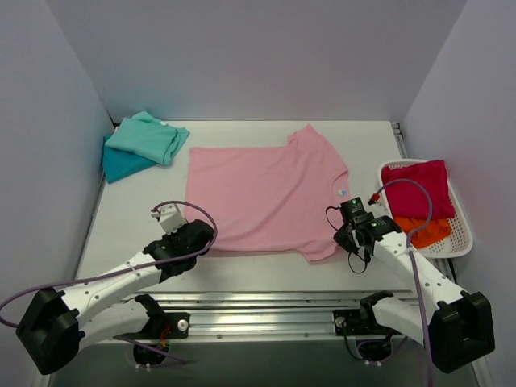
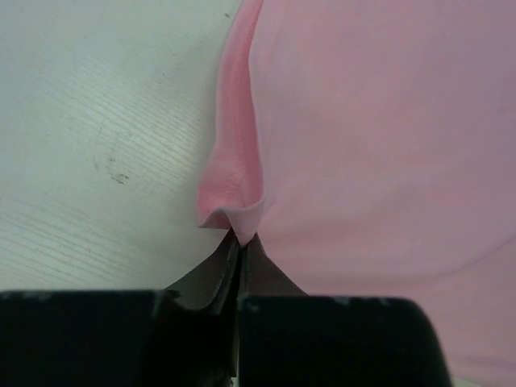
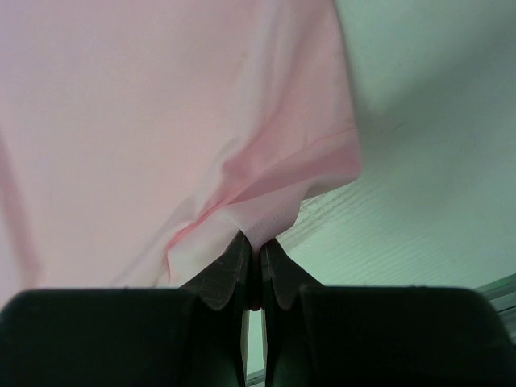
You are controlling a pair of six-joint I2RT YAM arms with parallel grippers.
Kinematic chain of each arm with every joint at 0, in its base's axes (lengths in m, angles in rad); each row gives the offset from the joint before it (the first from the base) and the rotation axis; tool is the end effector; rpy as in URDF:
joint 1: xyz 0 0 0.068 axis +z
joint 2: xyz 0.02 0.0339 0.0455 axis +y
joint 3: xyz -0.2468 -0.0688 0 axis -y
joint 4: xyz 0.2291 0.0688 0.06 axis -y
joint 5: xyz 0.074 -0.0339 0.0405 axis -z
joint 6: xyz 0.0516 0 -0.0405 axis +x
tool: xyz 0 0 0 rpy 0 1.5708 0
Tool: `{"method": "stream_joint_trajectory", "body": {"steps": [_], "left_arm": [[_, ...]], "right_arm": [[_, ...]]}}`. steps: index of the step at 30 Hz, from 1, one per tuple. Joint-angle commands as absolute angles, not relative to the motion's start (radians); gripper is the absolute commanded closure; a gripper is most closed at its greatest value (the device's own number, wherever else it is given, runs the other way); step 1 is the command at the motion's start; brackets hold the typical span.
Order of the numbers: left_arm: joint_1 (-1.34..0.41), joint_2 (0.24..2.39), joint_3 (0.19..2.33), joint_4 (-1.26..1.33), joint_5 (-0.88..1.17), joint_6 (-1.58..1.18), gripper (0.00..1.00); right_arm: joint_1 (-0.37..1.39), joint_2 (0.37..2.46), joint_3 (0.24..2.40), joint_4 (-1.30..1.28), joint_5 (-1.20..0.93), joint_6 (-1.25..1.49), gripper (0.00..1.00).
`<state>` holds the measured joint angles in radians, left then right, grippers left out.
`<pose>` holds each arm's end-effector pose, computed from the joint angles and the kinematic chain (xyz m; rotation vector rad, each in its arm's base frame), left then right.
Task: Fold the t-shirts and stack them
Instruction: Grap the side of the flattened tshirt closest away from the robot with both arms, then fold the flattened tshirt in 1/3 of the way
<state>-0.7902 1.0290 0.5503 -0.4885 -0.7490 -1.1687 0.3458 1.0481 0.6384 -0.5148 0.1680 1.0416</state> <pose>0.1567 -0.1083 0.1806 -0.6792 2.1129 -0.0866 0.1968 0.0617 0.1914 0.9243 2.3406 0.3758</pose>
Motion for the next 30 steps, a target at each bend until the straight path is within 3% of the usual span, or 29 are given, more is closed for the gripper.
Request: {"method": "stream_joint_trajectory", "body": {"steps": [1, 30], "left_arm": [[-0.781, 1.029, 0.607, -0.493, -0.775, -1.140, 0.97], [-0.555, 1.209, 0.732, -0.219, -0.551, -0.937, 0.96]], "right_arm": [[0.339, 1.043, 0.707, -0.560, 0.201, 1.023, 1.00], [0.339, 1.403, 1.023, -0.410, 0.261, 1.015, 1.00]]}}
